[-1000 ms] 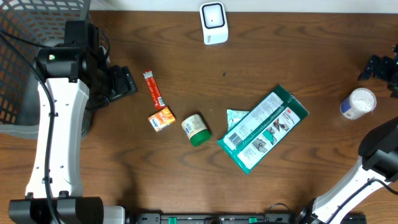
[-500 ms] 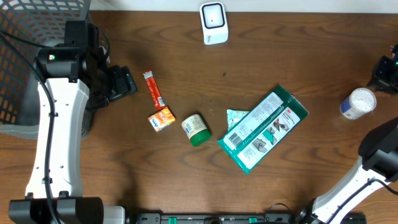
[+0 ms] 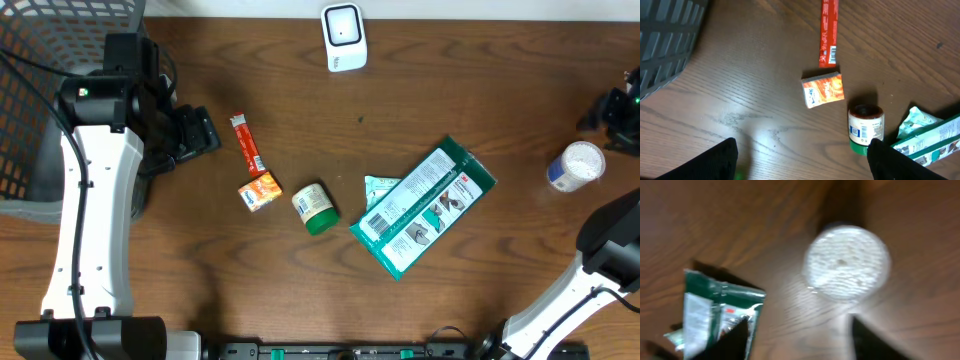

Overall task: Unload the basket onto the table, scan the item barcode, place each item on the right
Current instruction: 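Set the tub down at the right edge and open the right gripper, then move the right gripper back over the table toward the green-lidded jar, then lower the right gripper over the green-lidded jar, then close the right gripper on the jar's green lid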

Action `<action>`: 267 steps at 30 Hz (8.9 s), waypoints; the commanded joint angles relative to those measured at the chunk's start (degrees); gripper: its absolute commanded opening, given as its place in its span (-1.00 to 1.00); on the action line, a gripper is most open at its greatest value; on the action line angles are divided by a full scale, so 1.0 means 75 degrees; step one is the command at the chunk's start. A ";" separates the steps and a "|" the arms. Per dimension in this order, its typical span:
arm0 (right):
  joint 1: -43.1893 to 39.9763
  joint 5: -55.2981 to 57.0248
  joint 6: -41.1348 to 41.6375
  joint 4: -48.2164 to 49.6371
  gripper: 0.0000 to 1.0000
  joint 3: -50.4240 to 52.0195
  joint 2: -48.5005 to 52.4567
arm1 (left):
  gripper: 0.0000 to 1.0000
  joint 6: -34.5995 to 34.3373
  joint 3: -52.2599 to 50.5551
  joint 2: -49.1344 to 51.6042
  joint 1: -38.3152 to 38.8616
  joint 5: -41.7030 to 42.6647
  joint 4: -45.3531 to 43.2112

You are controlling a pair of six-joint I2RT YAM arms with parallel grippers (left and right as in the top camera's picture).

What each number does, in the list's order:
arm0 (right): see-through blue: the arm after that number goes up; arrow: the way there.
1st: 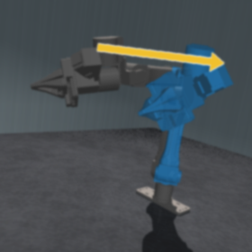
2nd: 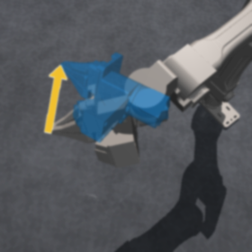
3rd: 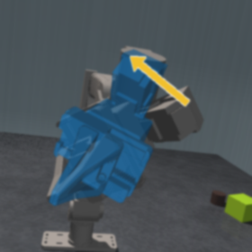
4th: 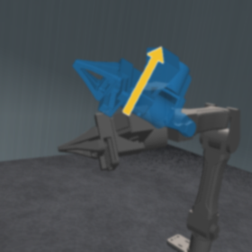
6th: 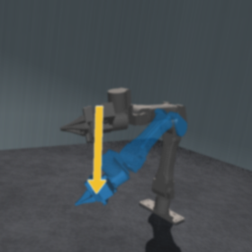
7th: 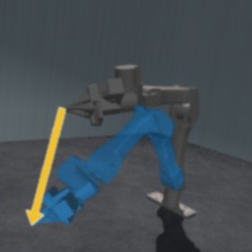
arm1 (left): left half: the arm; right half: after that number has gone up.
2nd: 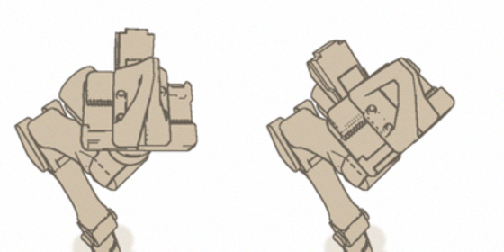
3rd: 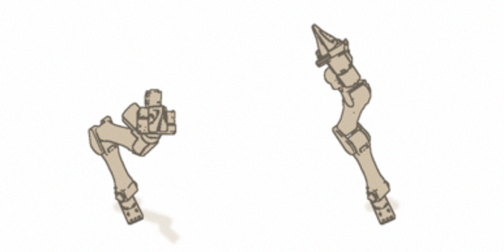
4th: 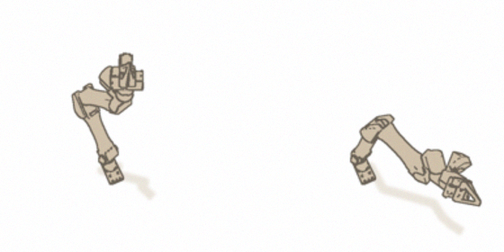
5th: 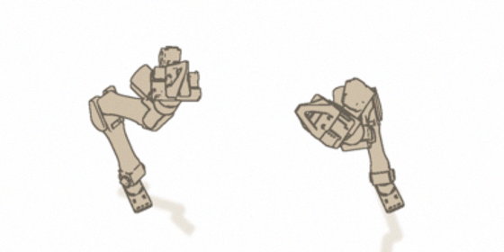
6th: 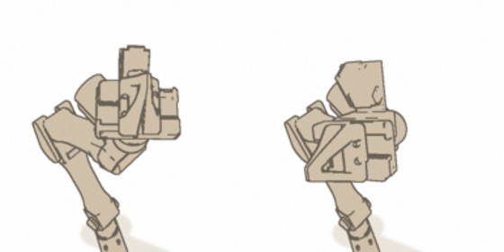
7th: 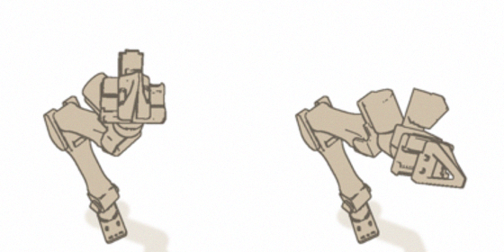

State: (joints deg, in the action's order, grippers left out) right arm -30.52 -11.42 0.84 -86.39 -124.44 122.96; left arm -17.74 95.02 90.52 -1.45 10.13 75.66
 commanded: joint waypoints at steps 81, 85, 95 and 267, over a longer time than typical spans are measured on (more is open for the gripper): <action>0.7487 0.0743 0.1046 -0.0131 0.69 0.0009 -0.2247 | 1.00 -0.0271 0.0087 -0.0125 -0.0006 -0.0047 -0.0003; 0.7539 0.0746 0.1046 -0.0221 0.52 0.0073 -0.2489 | 1.00 -0.0271 0.0087 -0.0125 -0.0003 -0.0047 0.0032; 0.8402 0.1396 0.1049 0.1999 0.65 0.2929 -0.3614 | 1.00 -0.0271 0.0087 -0.0125 -0.0003 -0.0047 0.0020; 1.0771 0.2419 0.5846 0.6916 0.49 0.8358 -0.3485 | 1.00 -0.0271 -0.0041 -0.0119 -0.0003 -0.0044 -0.0003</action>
State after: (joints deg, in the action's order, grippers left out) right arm 50.13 4.80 46.06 -35.40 -62.33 96.36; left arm -19.49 95.00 90.52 -1.45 10.13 75.24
